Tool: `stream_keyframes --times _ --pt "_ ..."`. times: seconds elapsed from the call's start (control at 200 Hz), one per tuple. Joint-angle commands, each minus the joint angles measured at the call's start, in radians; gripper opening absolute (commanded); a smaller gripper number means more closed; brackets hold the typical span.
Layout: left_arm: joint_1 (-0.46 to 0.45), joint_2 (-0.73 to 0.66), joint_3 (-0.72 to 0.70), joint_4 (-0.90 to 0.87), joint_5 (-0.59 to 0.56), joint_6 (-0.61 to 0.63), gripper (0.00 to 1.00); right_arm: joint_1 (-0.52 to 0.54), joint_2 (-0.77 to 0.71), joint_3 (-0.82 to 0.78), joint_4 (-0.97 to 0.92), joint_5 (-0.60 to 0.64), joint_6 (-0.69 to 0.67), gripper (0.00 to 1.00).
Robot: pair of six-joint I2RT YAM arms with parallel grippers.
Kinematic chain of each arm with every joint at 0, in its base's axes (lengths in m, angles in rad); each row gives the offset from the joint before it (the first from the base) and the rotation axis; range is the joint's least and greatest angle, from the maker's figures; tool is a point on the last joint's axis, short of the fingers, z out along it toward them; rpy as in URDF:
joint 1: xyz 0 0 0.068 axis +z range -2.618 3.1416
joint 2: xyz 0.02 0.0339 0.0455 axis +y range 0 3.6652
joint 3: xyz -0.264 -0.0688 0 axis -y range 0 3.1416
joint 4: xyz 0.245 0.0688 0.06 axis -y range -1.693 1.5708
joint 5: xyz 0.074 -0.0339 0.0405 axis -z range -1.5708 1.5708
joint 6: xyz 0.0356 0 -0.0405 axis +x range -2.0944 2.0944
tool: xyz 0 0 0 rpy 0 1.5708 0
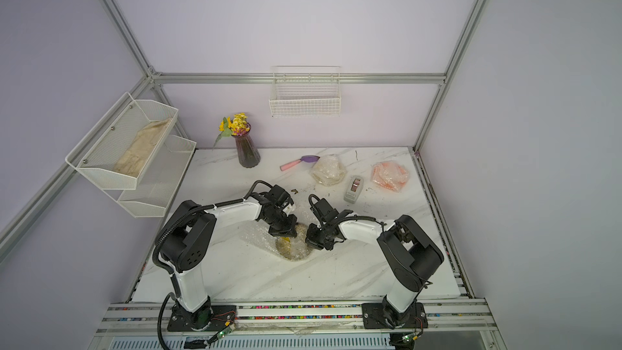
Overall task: Wrap dinner plates in bubble wrap
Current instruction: Wrap the plate in the bubble wrap.
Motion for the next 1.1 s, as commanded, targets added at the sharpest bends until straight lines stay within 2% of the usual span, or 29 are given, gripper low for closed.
stream_keyframes --times 0.0,0.12,0.23,0.345,0.41,0.52,0.69,0.785,0.97,1.095 --pt "0.018 0.075 0.057 -0.155 -0.156 0.080 0.00 0.099 -0.017 -0.065 -0.062 0.017 0.090 0.00" --pt "0.017 0.081 0.092 -0.160 -0.139 0.106 0.00 0.168 -0.027 -0.067 0.025 0.021 0.180 0.00" --pt "0.018 0.071 0.096 -0.162 -0.125 0.138 0.00 0.172 -0.043 -0.035 0.038 0.016 0.190 0.00" --pt "0.018 0.052 0.071 -0.160 -0.122 0.161 0.00 0.162 -0.097 0.049 -0.055 0.125 0.155 0.00" --pt "0.018 0.038 0.053 -0.154 -0.123 0.164 0.00 0.148 -0.089 0.061 -0.002 0.094 0.125 0.00" --pt "0.018 0.034 0.048 -0.146 -0.111 0.158 0.00 0.124 -0.002 0.076 0.114 -0.043 0.115 0.00" --pt "0.018 -0.015 0.051 -0.144 -0.127 0.138 0.00 0.090 0.090 0.046 0.113 -0.024 0.121 0.00" --pt "0.018 -0.084 0.065 -0.152 -0.135 0.114 0.02 0.082 0.133 0.022 0.125 -0.015 0.120 0.00" --pt "0.016 -0.254 0.069 -0.211 -0.103 0.022 0.17 0.083 0.126 -0.033 0.187 -0.003 0.178 0.00" --pt "-0.009 -0.315 -0.032 -0.176 0.006 -0.088 0.14 0.083 0.128 -0.027 0.199 -0.006 0.189 0.00"
